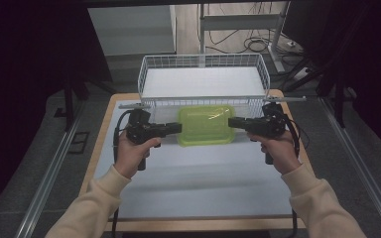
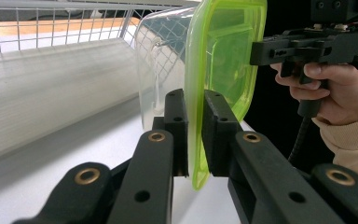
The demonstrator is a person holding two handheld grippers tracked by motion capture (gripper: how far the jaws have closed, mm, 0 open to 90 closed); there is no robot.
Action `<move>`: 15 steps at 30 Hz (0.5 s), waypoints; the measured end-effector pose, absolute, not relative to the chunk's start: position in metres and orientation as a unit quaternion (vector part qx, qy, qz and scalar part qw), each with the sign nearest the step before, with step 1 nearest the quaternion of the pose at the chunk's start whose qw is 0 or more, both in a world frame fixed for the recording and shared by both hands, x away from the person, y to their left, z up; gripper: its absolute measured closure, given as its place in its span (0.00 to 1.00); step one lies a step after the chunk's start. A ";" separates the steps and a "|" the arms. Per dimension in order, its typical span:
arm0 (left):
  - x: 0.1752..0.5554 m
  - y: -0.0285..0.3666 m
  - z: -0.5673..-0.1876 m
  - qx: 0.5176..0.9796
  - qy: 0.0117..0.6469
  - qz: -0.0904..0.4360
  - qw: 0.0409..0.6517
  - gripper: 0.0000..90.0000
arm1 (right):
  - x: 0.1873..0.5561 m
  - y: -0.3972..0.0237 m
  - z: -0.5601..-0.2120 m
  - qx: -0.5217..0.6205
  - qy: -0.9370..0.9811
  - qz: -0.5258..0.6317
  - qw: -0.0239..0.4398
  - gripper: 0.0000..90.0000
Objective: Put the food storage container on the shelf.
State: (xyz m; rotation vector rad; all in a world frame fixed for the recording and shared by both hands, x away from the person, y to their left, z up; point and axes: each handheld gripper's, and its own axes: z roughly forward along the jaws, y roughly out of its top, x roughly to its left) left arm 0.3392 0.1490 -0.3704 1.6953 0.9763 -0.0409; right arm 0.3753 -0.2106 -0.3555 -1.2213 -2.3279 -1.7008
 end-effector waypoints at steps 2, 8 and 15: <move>0.341 0.150 -0.369 0.719 0.413 -0.018 0.559 0.91 | 0.378 -0.210 -0.355 -0.389 -0.743 -0.544 0.003 0.89; 0.349 0.151 -0.362 0.716 0.414 -0.016 0.561 0.91 | 0.384 -0.207 -0.348 -0.390 -0.742 -0.545 -0.002 0.89; 0.358 0.152 -0.352 0.715 0.412 -0.010 0.564 0.91 | 0.391 -0.206 -0.337 -0.388 -0.739 -0.550 -0.012 0.89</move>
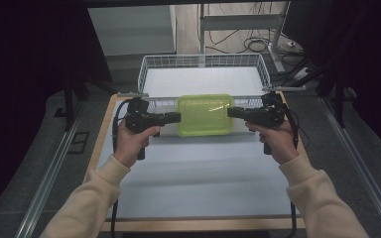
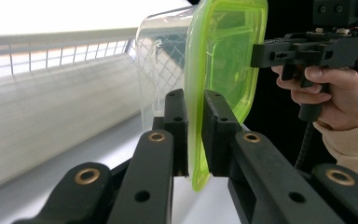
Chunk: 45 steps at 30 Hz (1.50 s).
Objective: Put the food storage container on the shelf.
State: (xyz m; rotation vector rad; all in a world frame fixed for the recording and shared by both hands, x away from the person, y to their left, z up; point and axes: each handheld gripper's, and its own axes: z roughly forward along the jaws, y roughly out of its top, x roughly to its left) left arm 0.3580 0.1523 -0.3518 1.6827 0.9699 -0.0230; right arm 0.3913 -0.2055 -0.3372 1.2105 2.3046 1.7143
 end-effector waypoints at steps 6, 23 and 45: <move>0.366 0.153 -0.344 0.717 0.410 -0.007 0.563 0.91 | 0.398 -0.205 -0.331 0.389 0.737 0.552 0.013 0.89; 0.389 0.155 -0.333 0.717 0.413 -0.005 0.561 0.91 | 0.416 -0.201 -0.318 0.394 0.735 0.552 0.022 0.89; 0.427 0.155 -0.313 0.713 0.418 0.000 0.563 0.91 | 0.451 -0.199 -0.300 0.409 0.721 0.558 0.022 0.89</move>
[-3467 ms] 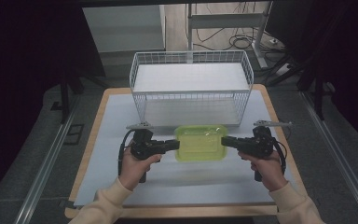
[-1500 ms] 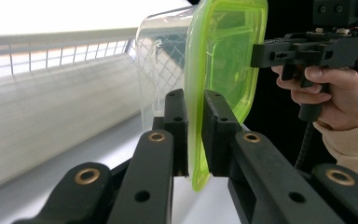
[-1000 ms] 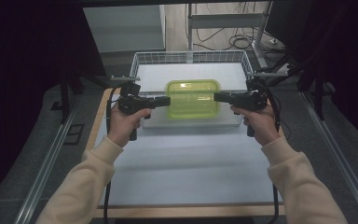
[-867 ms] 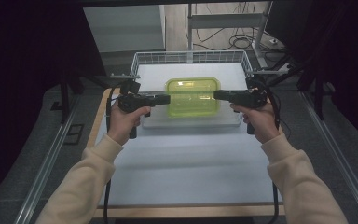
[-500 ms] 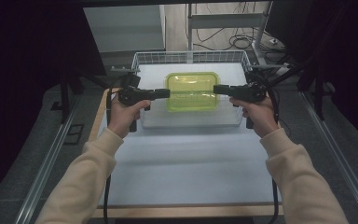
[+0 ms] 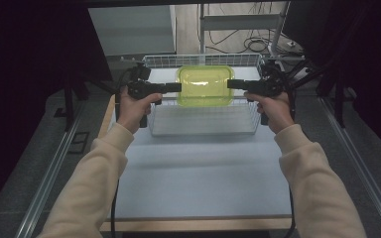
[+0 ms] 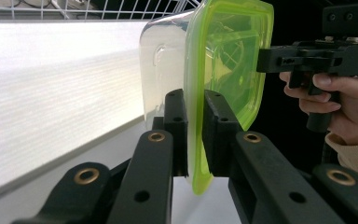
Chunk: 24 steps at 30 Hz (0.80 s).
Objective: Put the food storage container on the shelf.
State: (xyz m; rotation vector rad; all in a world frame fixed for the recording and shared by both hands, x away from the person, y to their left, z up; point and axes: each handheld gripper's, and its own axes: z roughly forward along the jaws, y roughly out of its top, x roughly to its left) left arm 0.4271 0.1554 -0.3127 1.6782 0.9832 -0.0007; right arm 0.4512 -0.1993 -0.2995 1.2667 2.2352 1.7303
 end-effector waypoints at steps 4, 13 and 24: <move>0.436 0.154 -0.311 0.714 0.425 0.005 0.556 0.90 | 0.460 -0.198 -0.294 0.415 0.720 0.556 0.028 0.89; 0.453 0.153 -0.315 0.705 0.446 0.008 0.551 0.90 | 0.477 -0.192 -0.293 0.432 0.715 0.547 0.038 0.89; 0.468 0.156 -0.316 0.705 0.469 0.007 0.532 0.89 | 0.493 -0.184 -0.297 0.450 0.713 0.537 0.026 0.88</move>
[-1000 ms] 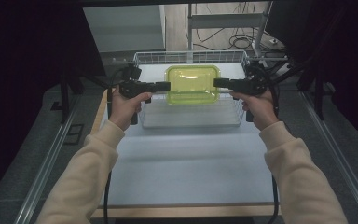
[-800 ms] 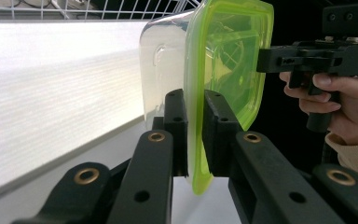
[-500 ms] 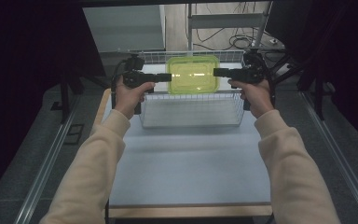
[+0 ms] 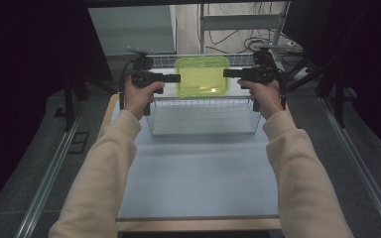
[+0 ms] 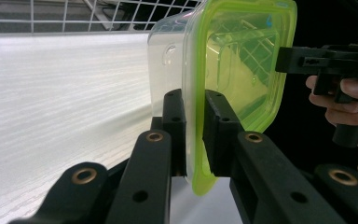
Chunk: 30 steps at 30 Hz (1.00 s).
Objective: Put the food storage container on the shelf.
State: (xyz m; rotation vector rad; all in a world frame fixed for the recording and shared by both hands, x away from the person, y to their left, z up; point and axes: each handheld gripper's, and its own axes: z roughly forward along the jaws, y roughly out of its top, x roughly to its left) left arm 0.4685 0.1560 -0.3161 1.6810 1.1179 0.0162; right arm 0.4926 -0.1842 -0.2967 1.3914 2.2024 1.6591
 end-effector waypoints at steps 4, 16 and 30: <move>0.474 0.154 -0.321 0.705 0.478 0.003 0.524 0.89 | 0.500 -0.183 -0.300 0.463 0.711 0.529 0.026 0.88; 0.500 0.150 -0.329 0.664 0.514 -0.020 0.543 0.85 | 0.520 -0.183 -0.313 0.489 0.693 0.528 0.023 0.85; 0.513 0.151 -0.349 0.664 0.518 -0.009 0.540 0.28 | 0.523 -0.180 -0.324 0.490 0.700 0.516 0.066 0.44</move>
